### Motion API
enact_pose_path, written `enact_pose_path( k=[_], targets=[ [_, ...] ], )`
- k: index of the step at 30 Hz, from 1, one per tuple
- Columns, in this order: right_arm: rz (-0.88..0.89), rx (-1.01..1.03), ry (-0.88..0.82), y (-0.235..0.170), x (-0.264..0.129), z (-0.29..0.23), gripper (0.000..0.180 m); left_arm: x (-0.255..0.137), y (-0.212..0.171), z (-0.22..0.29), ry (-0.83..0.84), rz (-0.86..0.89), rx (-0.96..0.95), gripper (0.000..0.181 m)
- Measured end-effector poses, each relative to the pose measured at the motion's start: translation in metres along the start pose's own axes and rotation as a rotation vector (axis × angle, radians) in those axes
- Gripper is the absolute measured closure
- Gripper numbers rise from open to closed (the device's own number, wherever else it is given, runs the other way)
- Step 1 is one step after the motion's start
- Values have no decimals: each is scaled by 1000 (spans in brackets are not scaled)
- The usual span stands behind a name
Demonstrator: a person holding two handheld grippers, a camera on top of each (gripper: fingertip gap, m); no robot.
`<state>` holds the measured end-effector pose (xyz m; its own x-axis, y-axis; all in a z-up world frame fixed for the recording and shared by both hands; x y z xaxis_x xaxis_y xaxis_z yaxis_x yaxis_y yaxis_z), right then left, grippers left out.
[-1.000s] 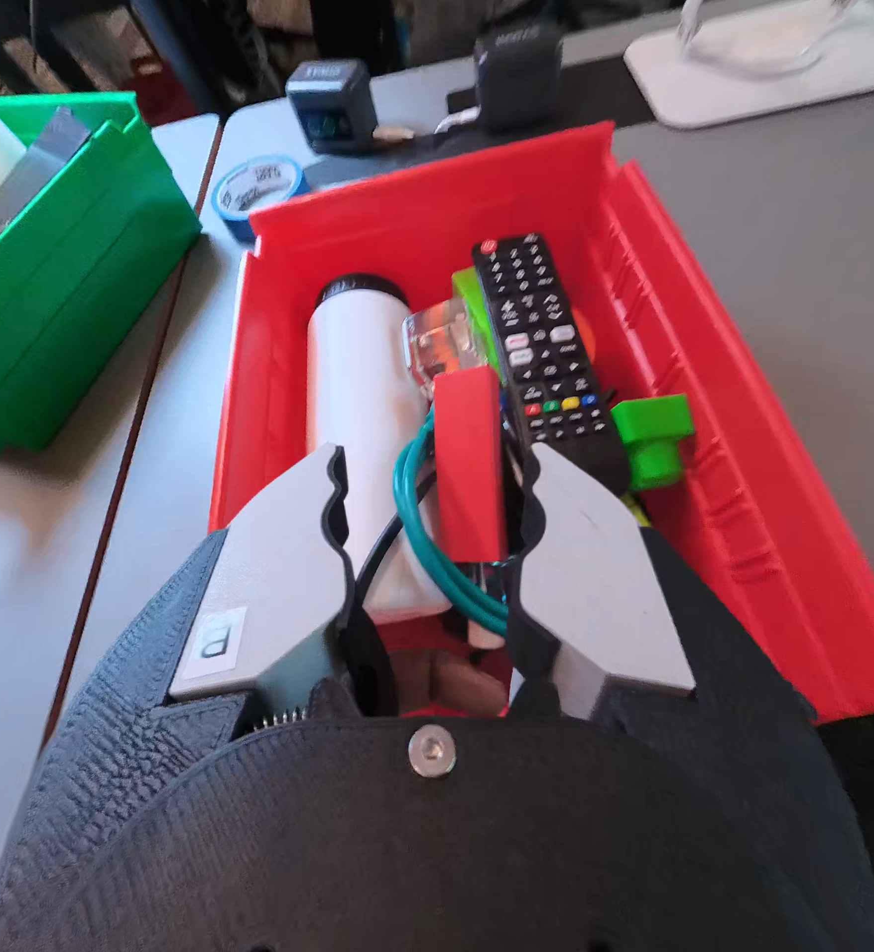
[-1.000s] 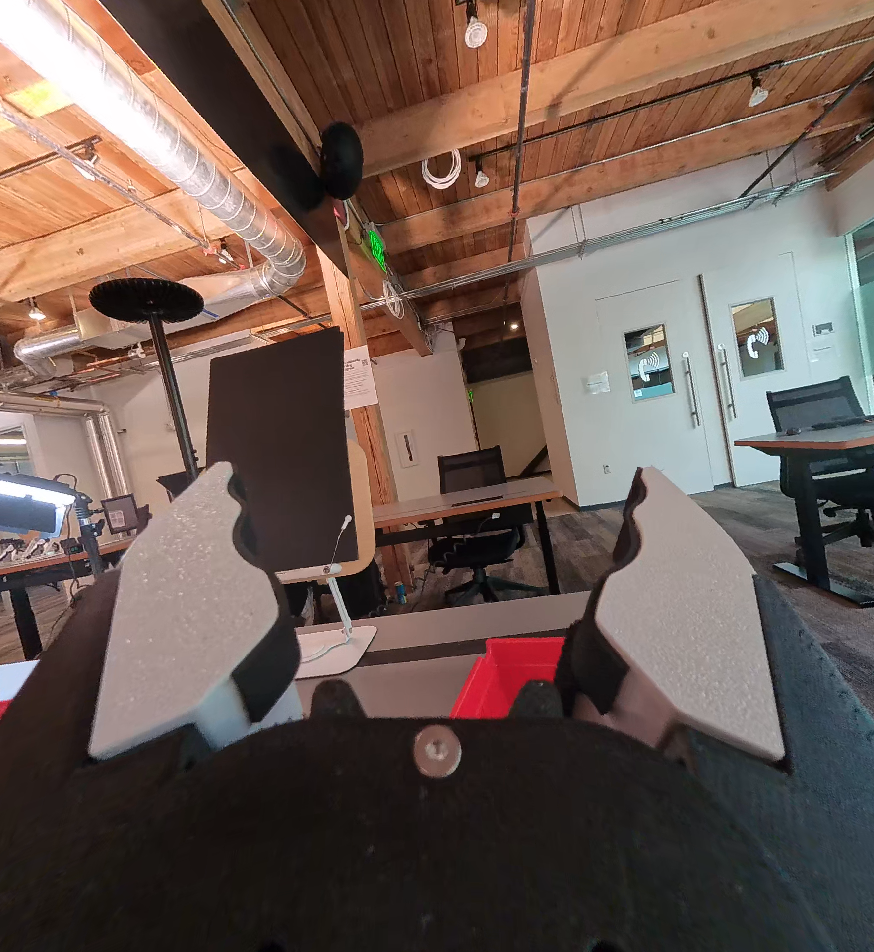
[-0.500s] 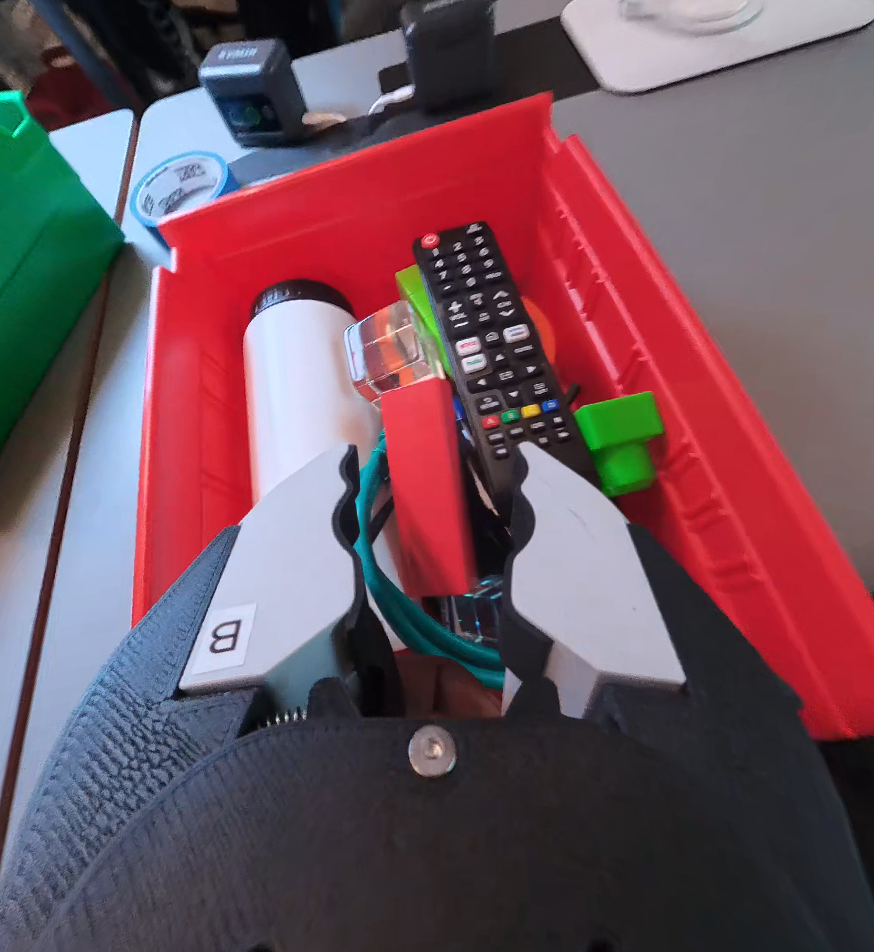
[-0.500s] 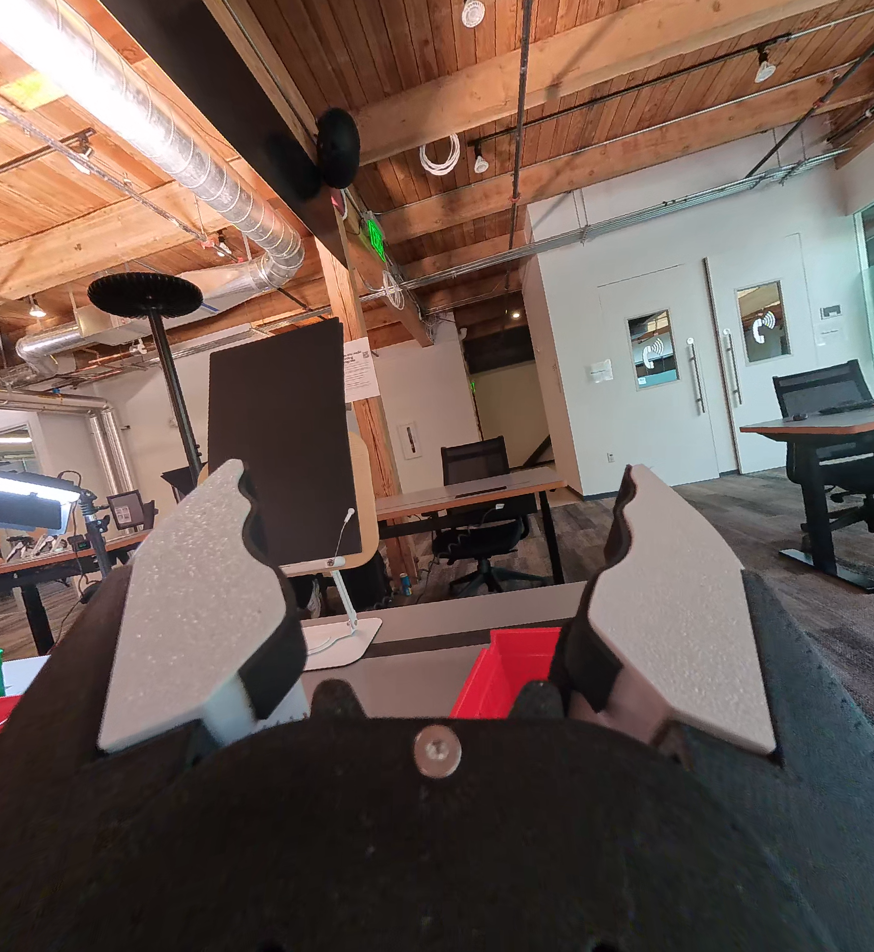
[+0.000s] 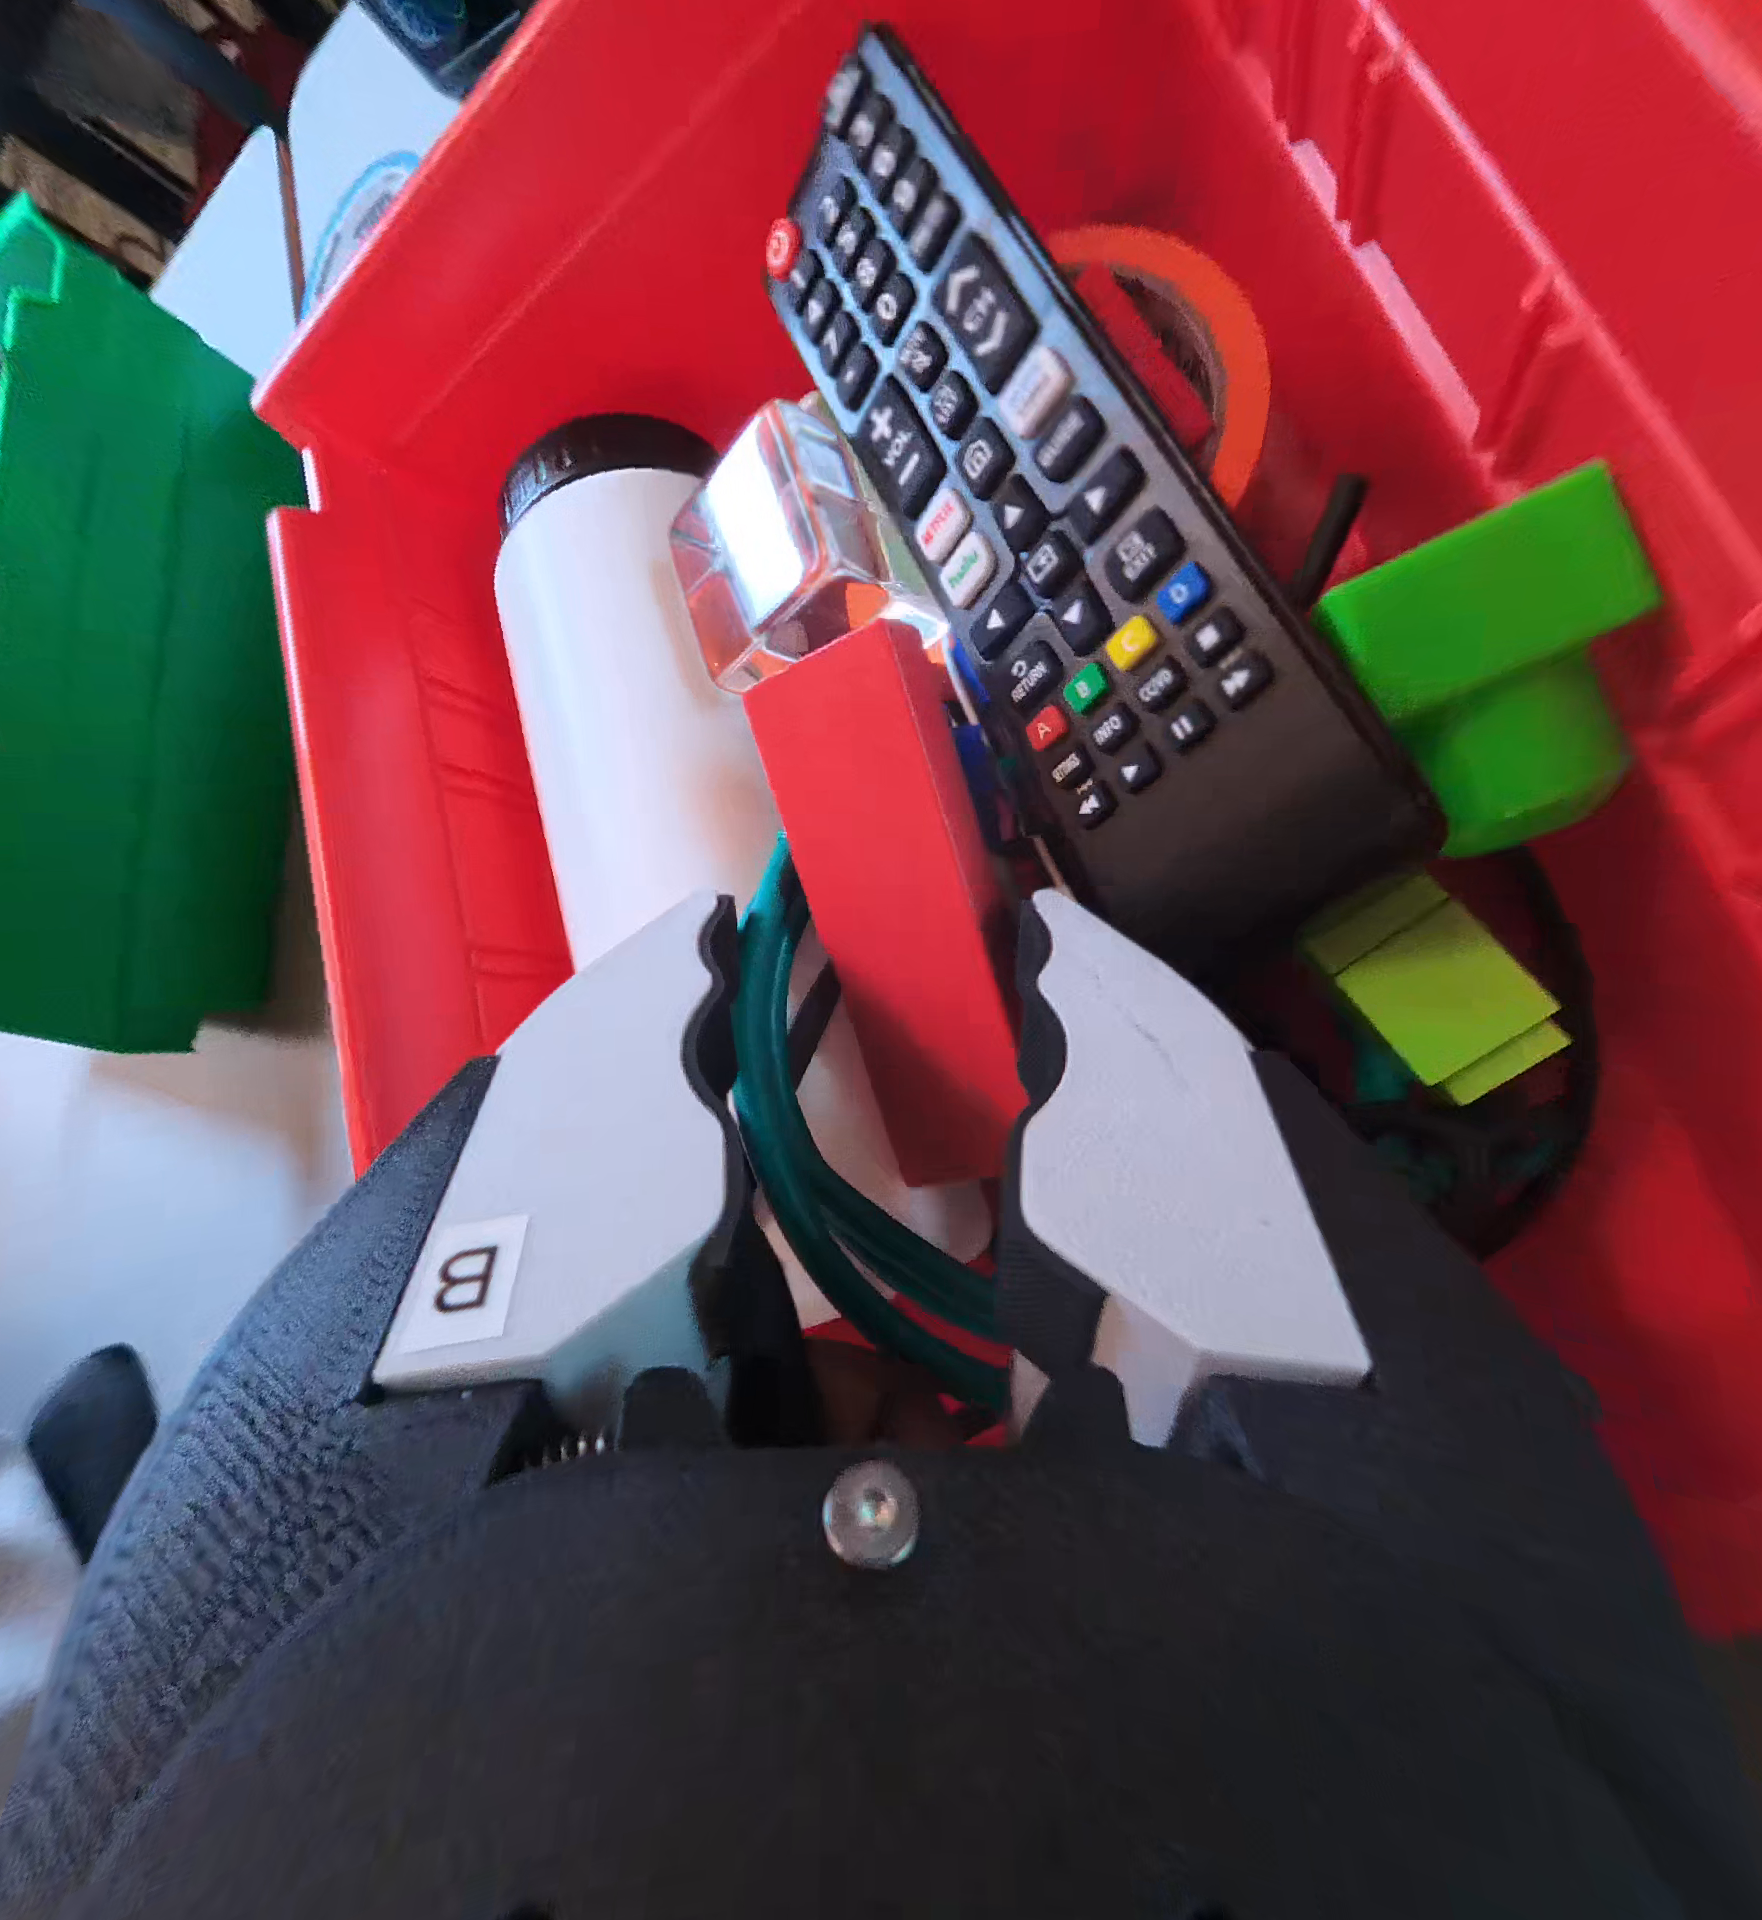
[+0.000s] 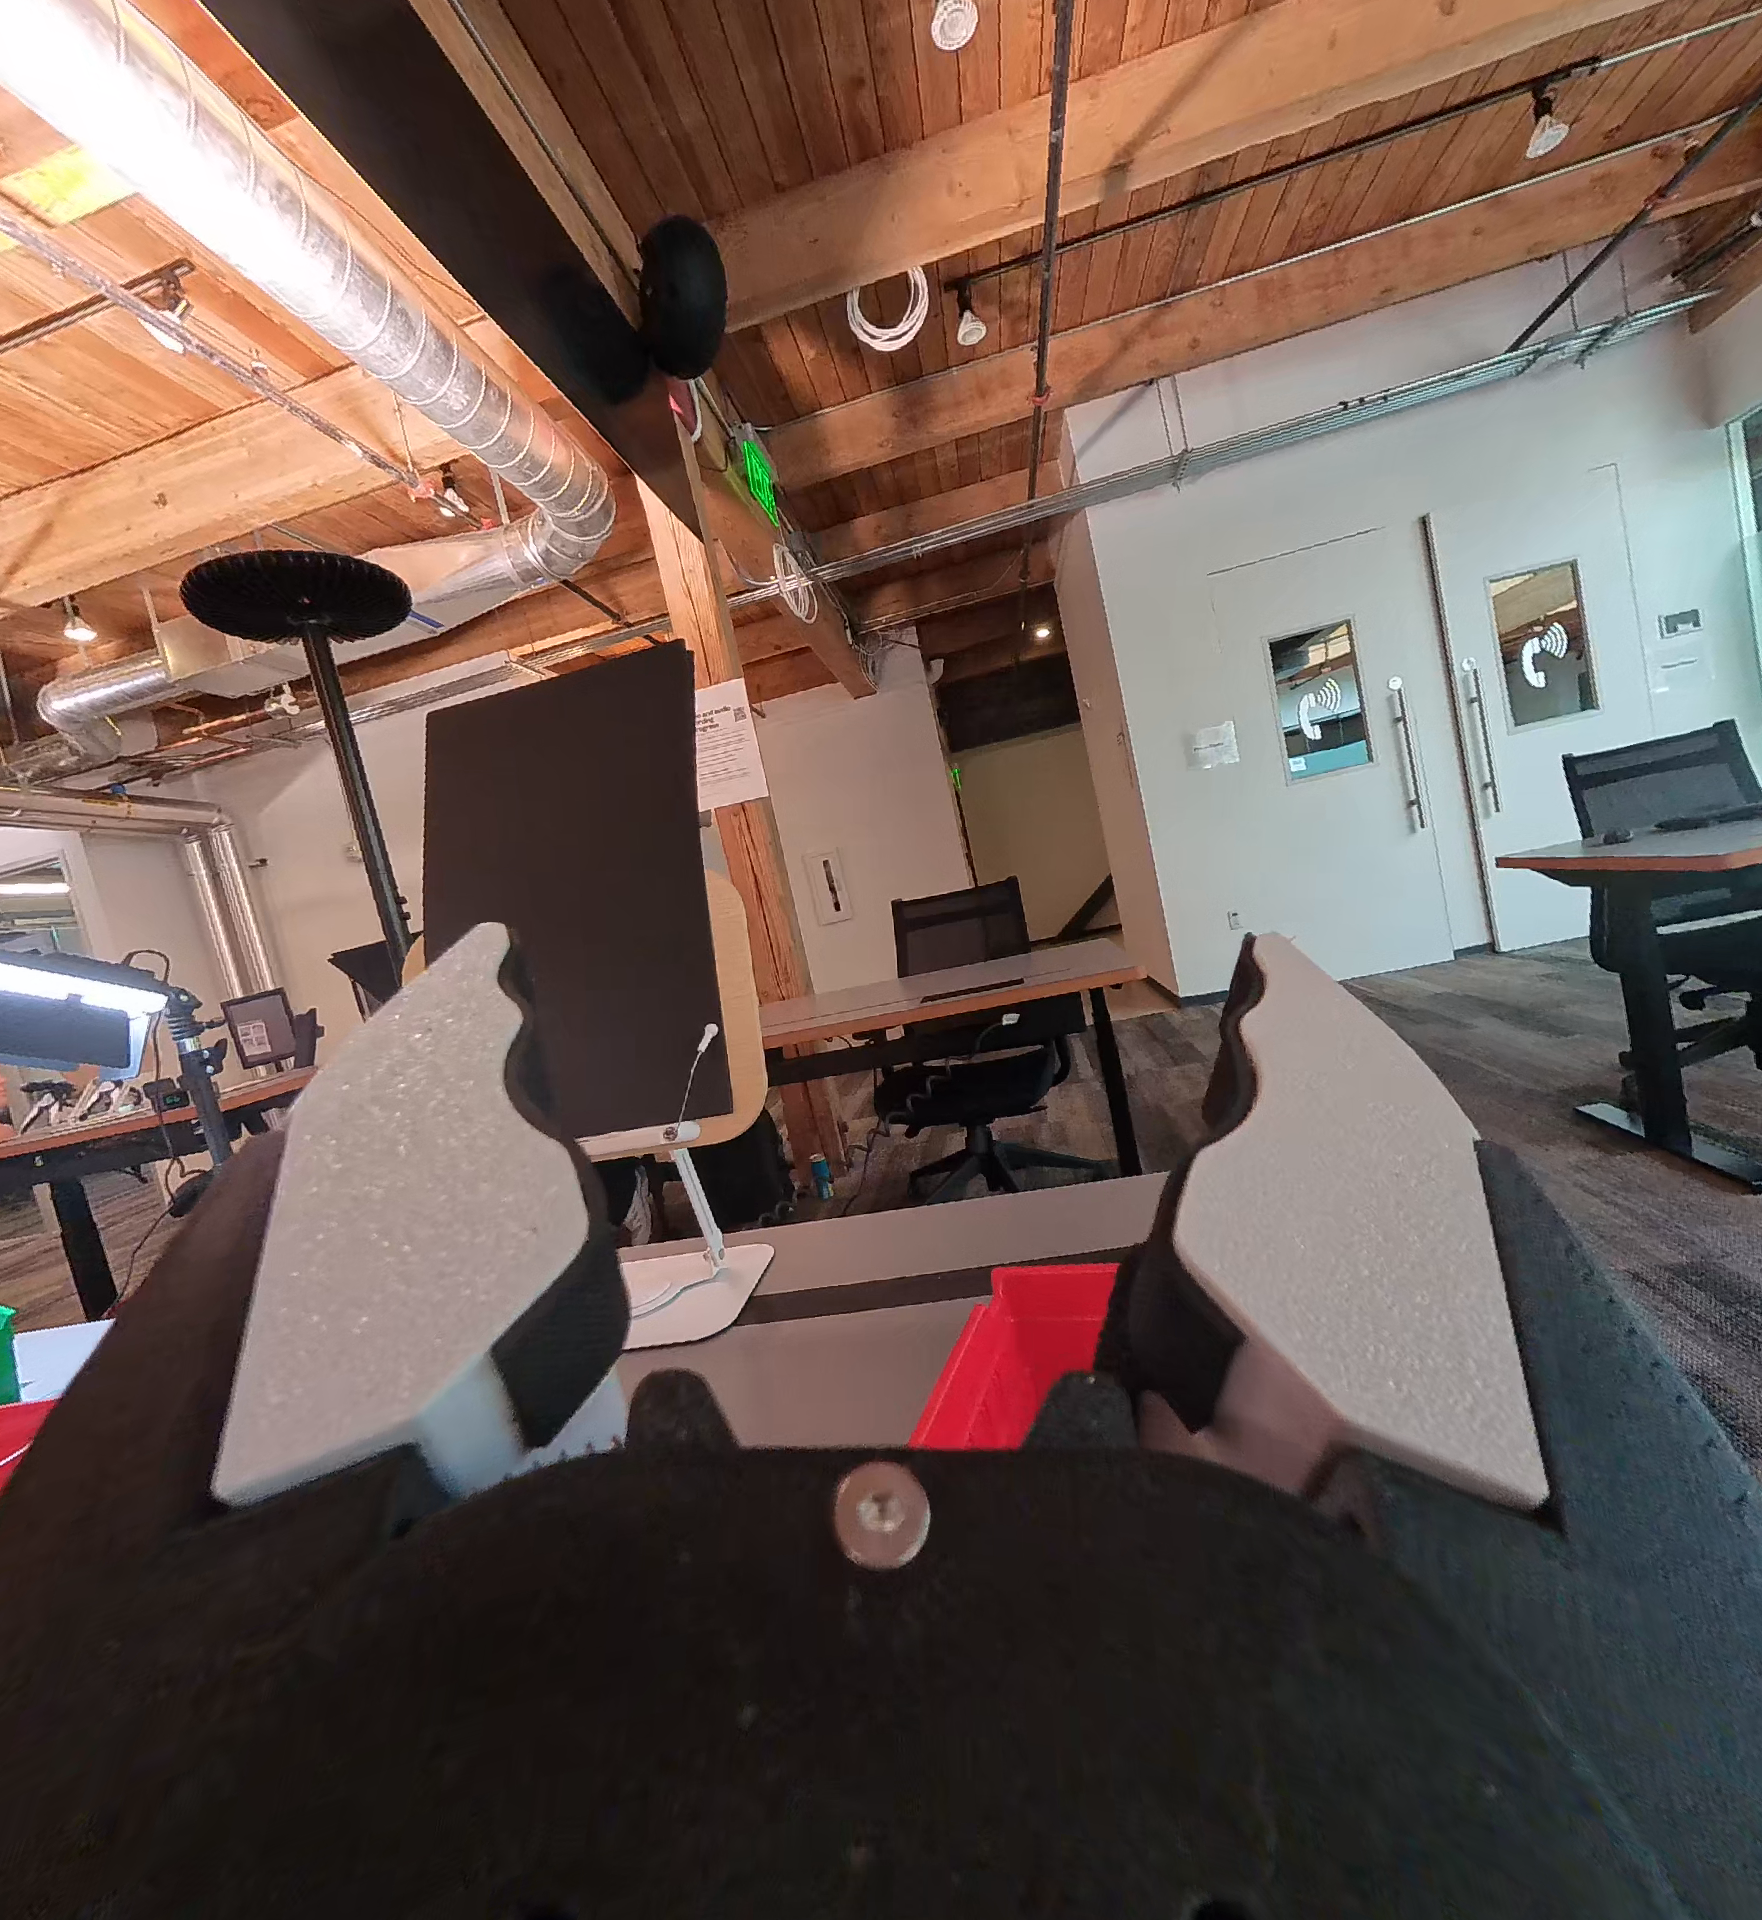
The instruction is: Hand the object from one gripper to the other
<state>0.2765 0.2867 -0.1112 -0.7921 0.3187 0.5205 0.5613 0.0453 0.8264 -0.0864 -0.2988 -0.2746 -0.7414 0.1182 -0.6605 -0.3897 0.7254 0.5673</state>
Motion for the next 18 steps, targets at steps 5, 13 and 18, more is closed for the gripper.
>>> enact_pose_path(
  k=[5, 13, 18],
  targets=[
    [-4, 8, -3, 0, 0, 1, 58, -2, 6, -1, 15, -14, 33, 143],
    [2, 20, -9, 0, -1, 3, 61, -21, 14, -7, 58, 124, 25, 146],
    [6, 30, 4, 0, -1, 1, 64, -61, 35, -22, 96, 526, -116, 146]
  ],
)
Point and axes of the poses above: each gripper's, where its closed fingertips meet, x out along the fingers, y out of its top, z = x × y across the jaws, the point moved 7 cm from there along -x, back along the fingers, and after that the axes turned 3 degrees about z, right-handed, at the moved point
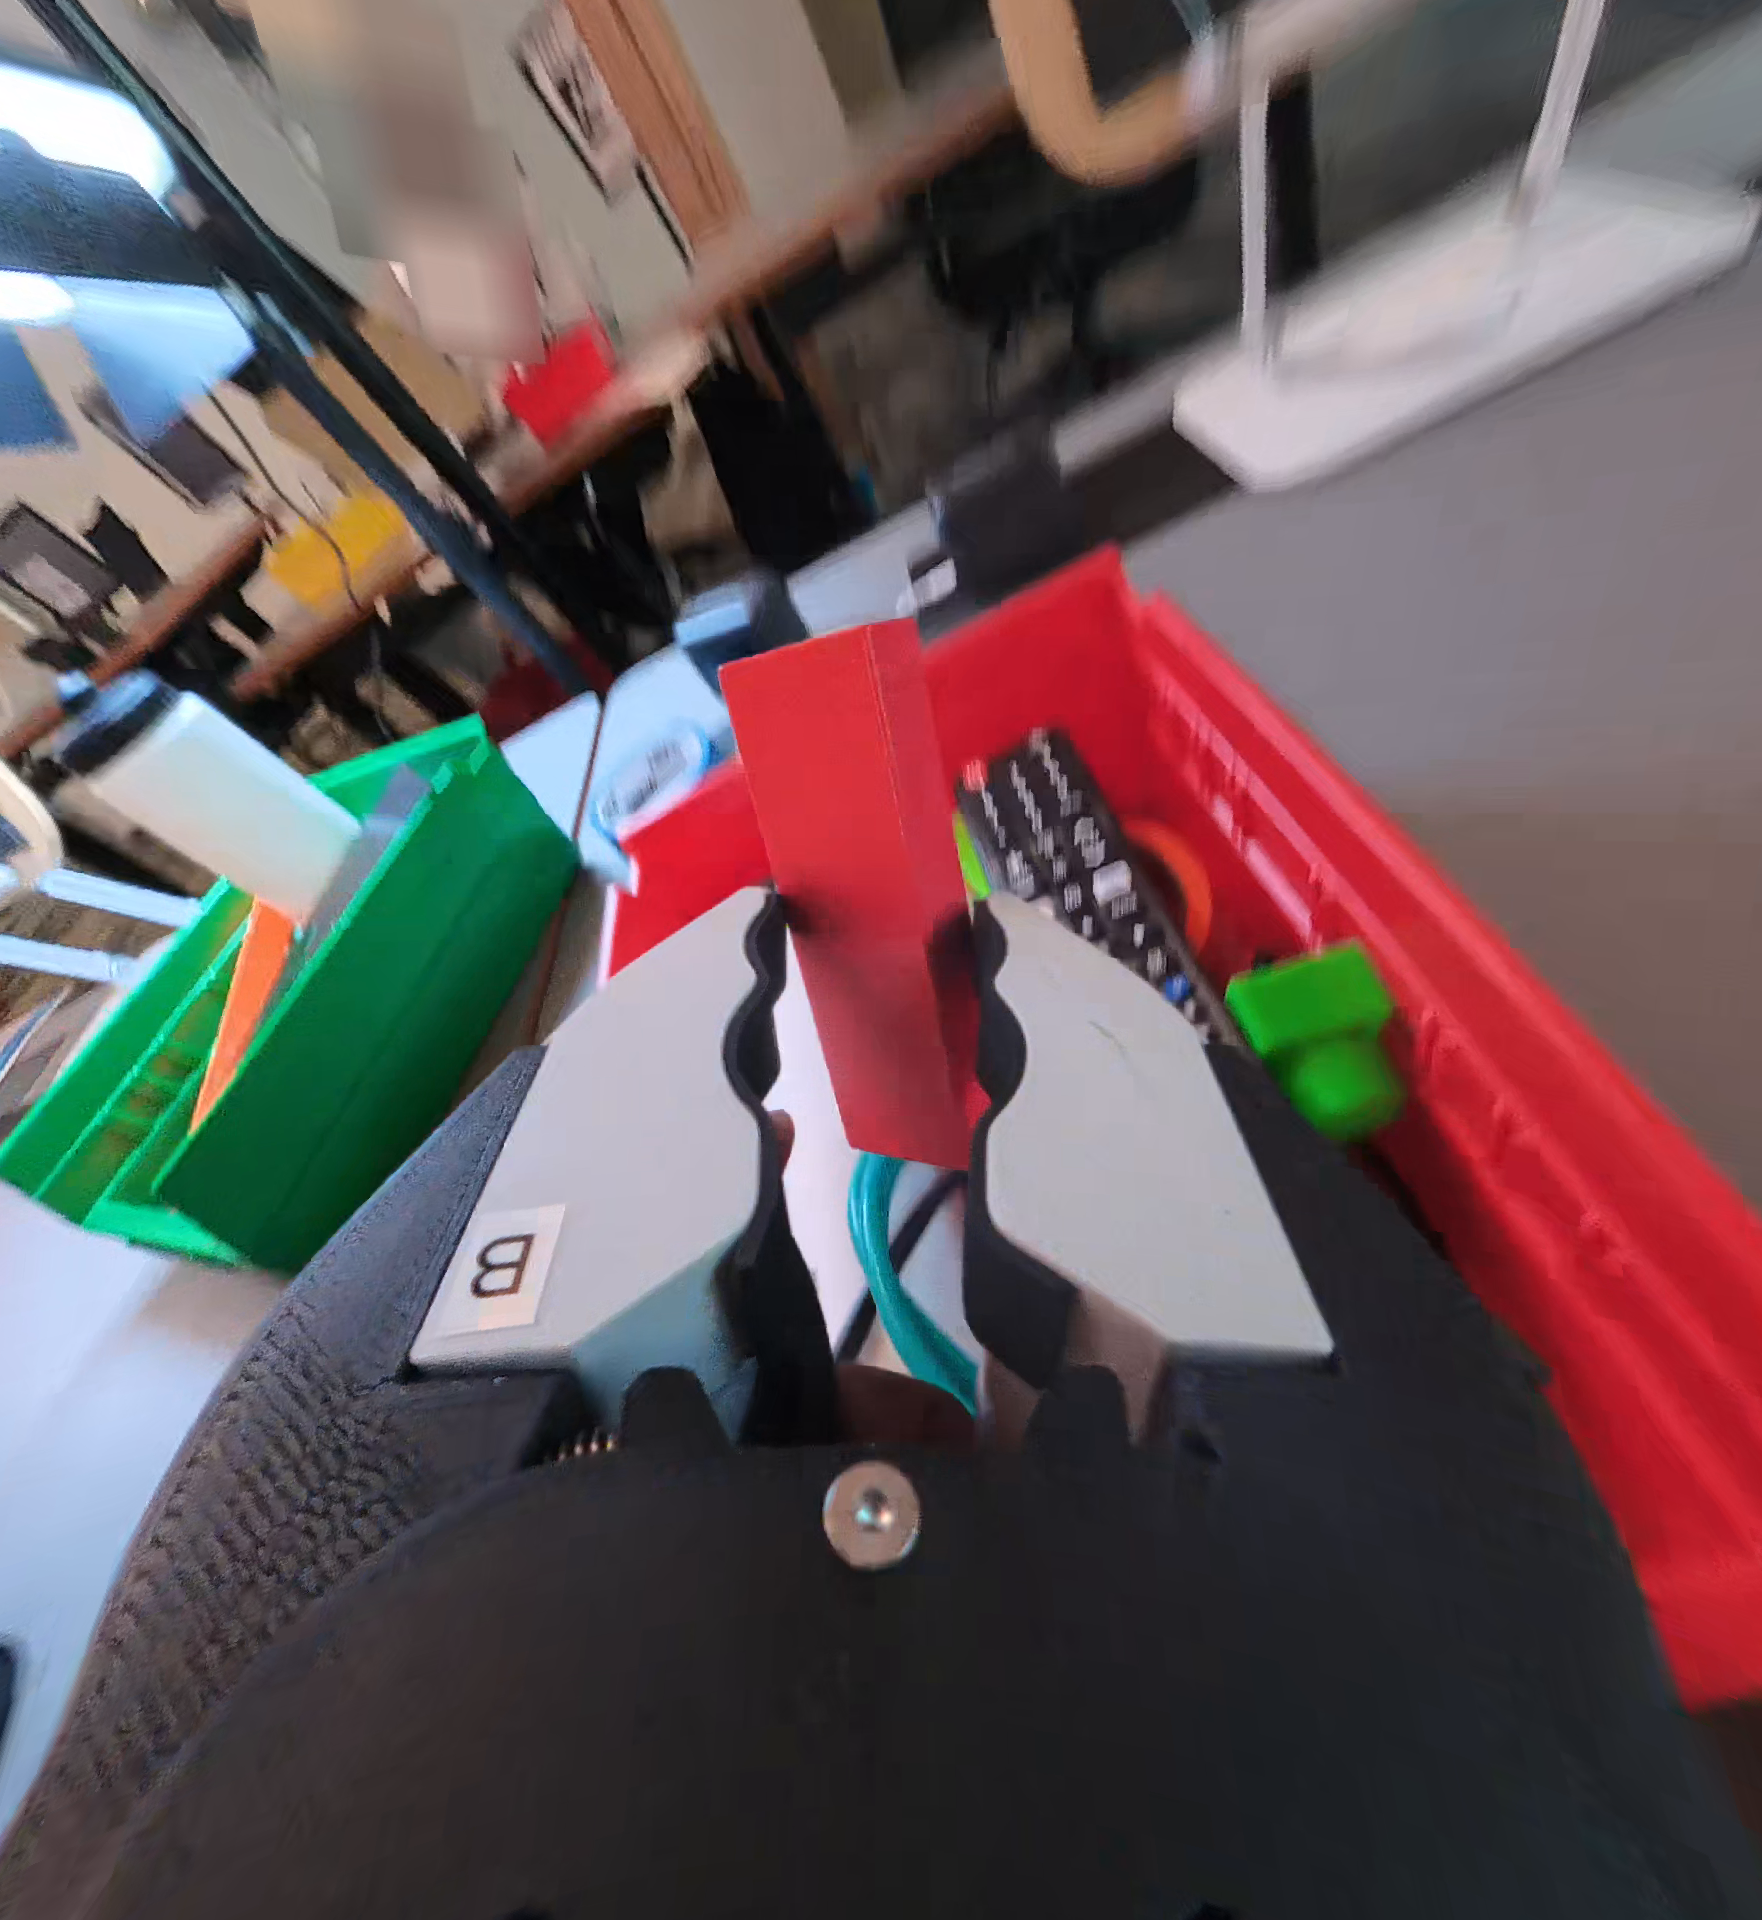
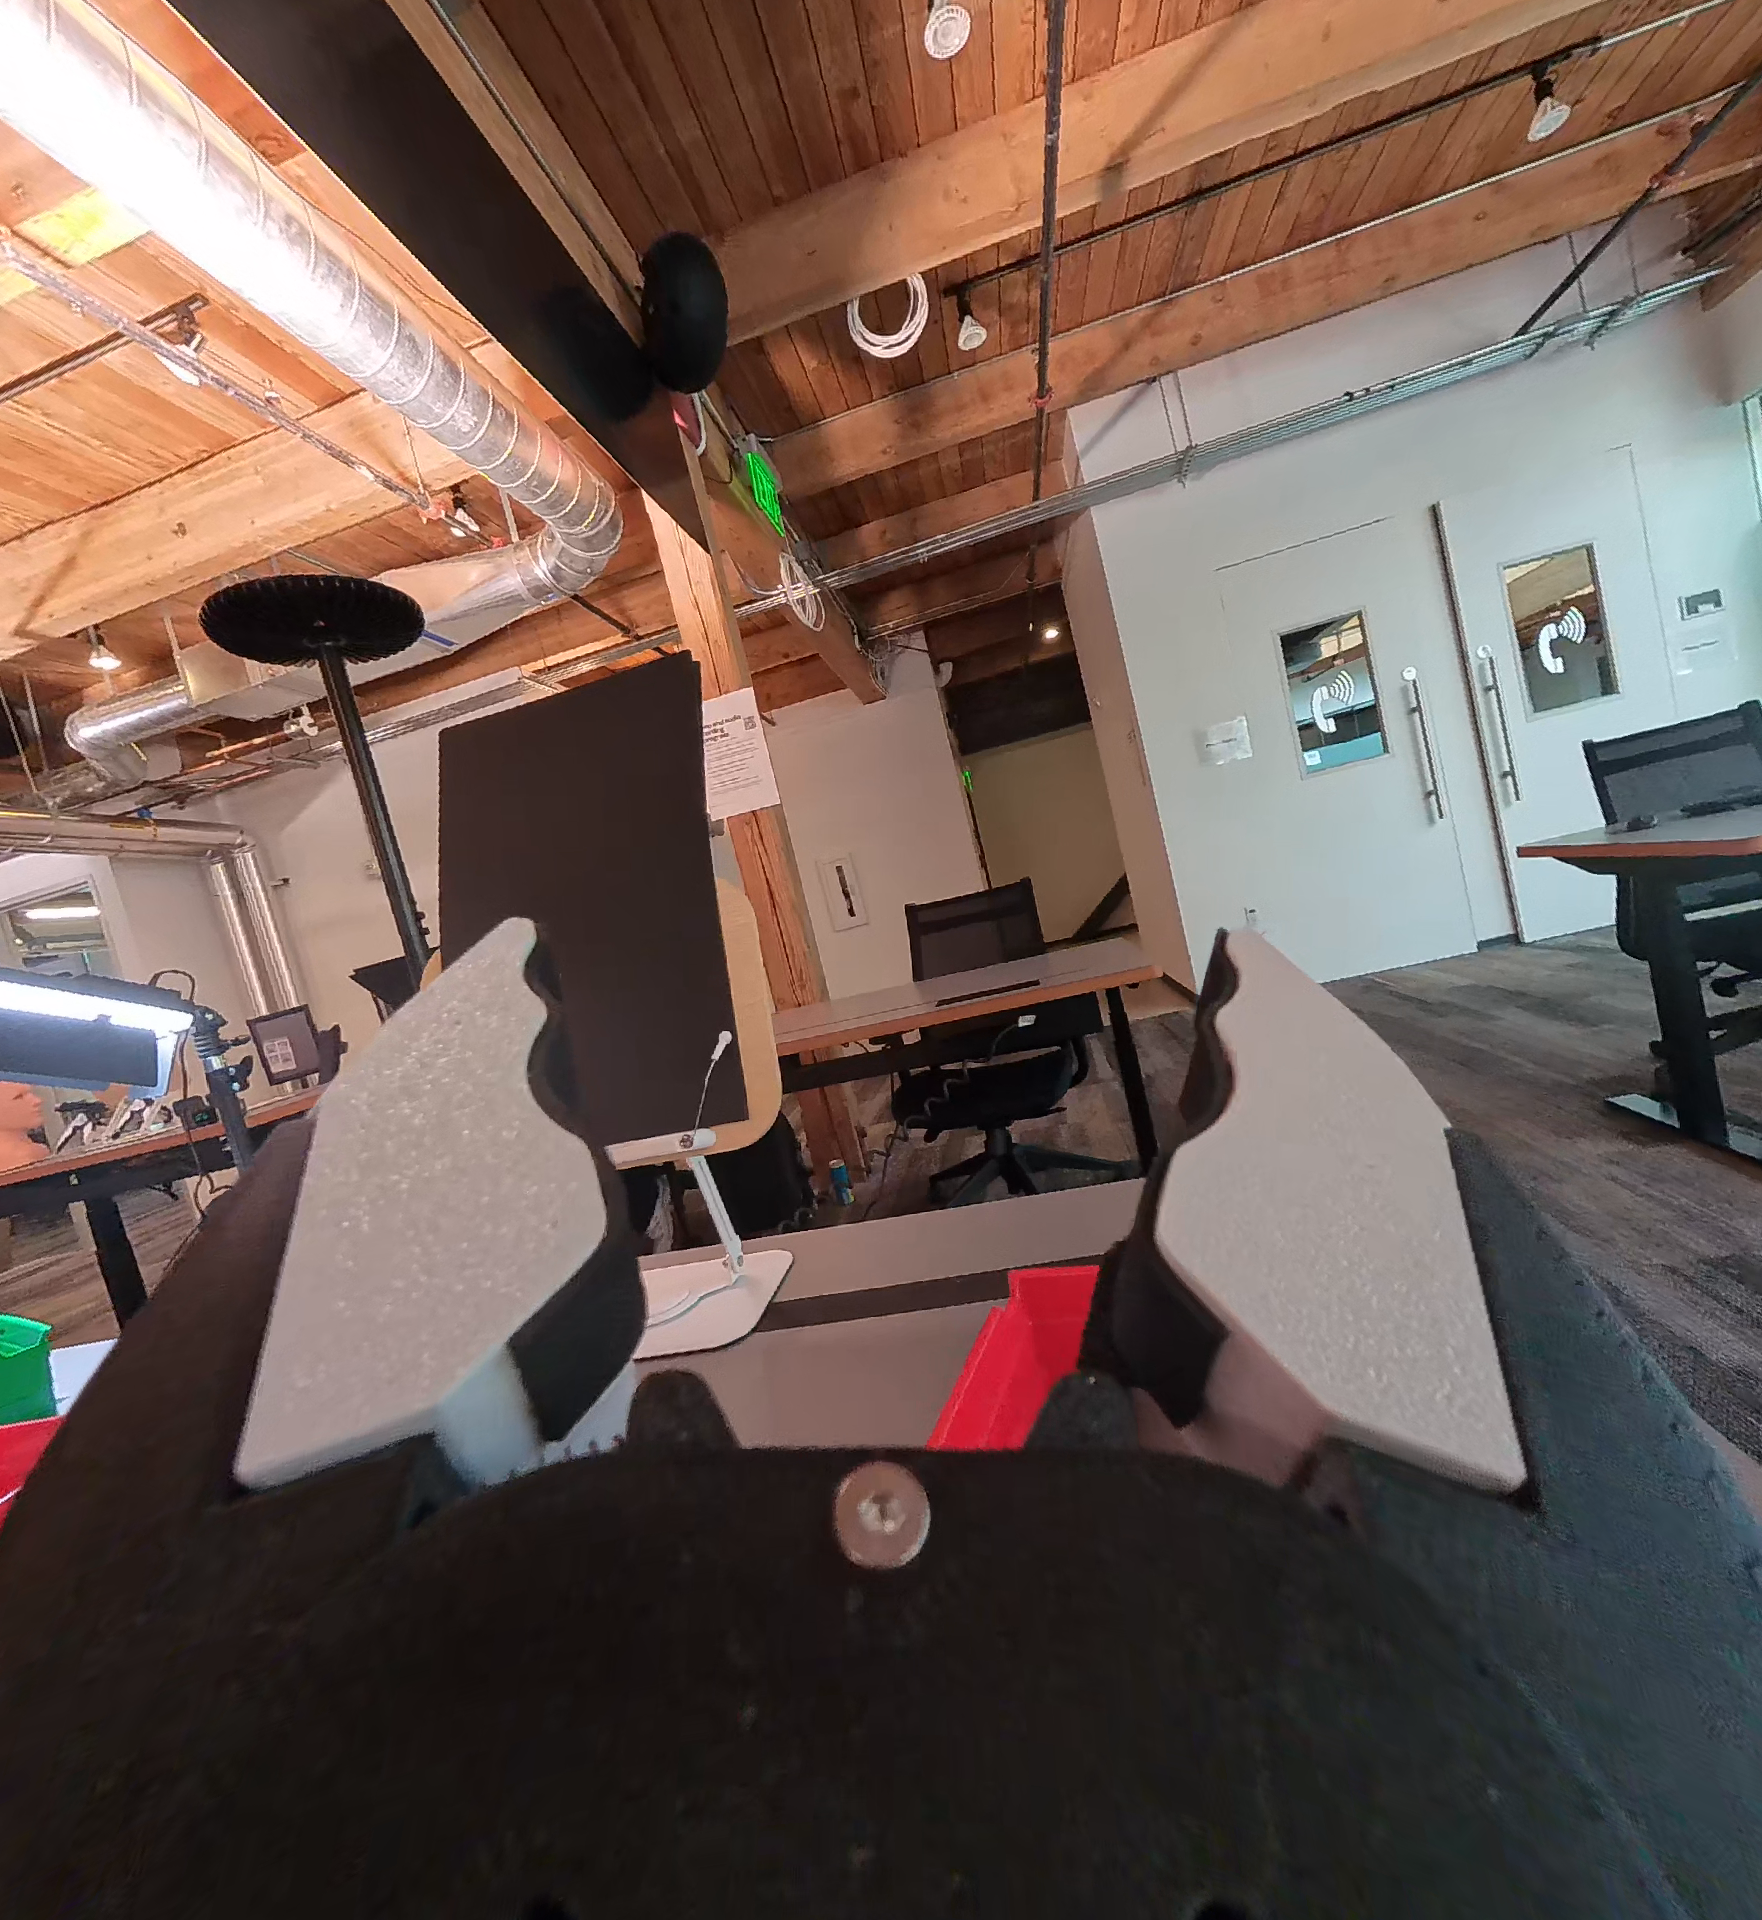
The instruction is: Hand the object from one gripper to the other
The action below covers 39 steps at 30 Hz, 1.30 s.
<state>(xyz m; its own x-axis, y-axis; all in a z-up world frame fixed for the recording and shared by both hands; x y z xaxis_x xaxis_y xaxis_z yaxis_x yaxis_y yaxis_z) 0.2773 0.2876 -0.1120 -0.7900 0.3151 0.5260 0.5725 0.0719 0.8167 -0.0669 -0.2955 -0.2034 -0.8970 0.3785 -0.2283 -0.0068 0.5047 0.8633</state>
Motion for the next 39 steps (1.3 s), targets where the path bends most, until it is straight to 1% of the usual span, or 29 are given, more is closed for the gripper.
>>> enact_pose_path(
  k=[5, 8, 12, 16, 17, 18, 19, 21, 22, 23, 24, 26, 29, 31, 34, 39],
  targets=[
    [-15, 5, 34, -3, 1, -6, 70, -23, 36, -11, 79, 416, -109, 146],
    [-25, -12, 71, -5, 2, -15, 75, -34, 56, -5, 116, 595, -72, 146],
    [-58, -65, 155, -11, 4, -35, 81, -40, 84, 17, 198, 716, 58, 147],
    [-100, -128, 277, -21, 4, -68, 92, -42, 111, 51, 356, 761, 276, 146],
    [-103, -155, 293, -23, 4, -76, 102, -43, 117, 60, 404, 767, 341, 146],
    [-99, -191, 294, -26, 4, -84, 122, -43, 123, 71, 439, 770, 404, 146],
    [-94, -224, 294, -29, 4, -92, 139, -43, 129, 82, 460, 775, 459, 146],
    [-117, -253, 313, -36, 2, -112, 151, -46, 140, 107, 460, 818, 545, 146],
    [-163, -259, 358, -42, 0, -125, 151, -47, 145, 120, 443, 845, 578, 147],
    [-219, -252, 430, -49, -2, -139, 146, -49, 149, 134, 433, 875, 607, 146],
    [-264, -232, 530, -56, -7, -155, 132, -51, 153, 148, 425, 903, 644, 146],
    [-337, -181, 678, -70, -16, -183, 118, -55, 159, 176, 421, 952, 737, 146],
    [-401, -161, 758, -85, -23, -208, 117, -61, 163, 215, 409, 1027, 860, 146],
    [-416, -147, 761, -90, -25, -215, 122, -64, 163, 236, 408, 1078, 925, 146],
    [-429, -152, 749, -95, -24, -217, 127, -67, 162, 256, 372, 1122, 979, 146],
    [-418, -87, 762, -98, -24, -221, 134, -71, 158, 280, 307, 1163, 1043, 146]
  ],
)
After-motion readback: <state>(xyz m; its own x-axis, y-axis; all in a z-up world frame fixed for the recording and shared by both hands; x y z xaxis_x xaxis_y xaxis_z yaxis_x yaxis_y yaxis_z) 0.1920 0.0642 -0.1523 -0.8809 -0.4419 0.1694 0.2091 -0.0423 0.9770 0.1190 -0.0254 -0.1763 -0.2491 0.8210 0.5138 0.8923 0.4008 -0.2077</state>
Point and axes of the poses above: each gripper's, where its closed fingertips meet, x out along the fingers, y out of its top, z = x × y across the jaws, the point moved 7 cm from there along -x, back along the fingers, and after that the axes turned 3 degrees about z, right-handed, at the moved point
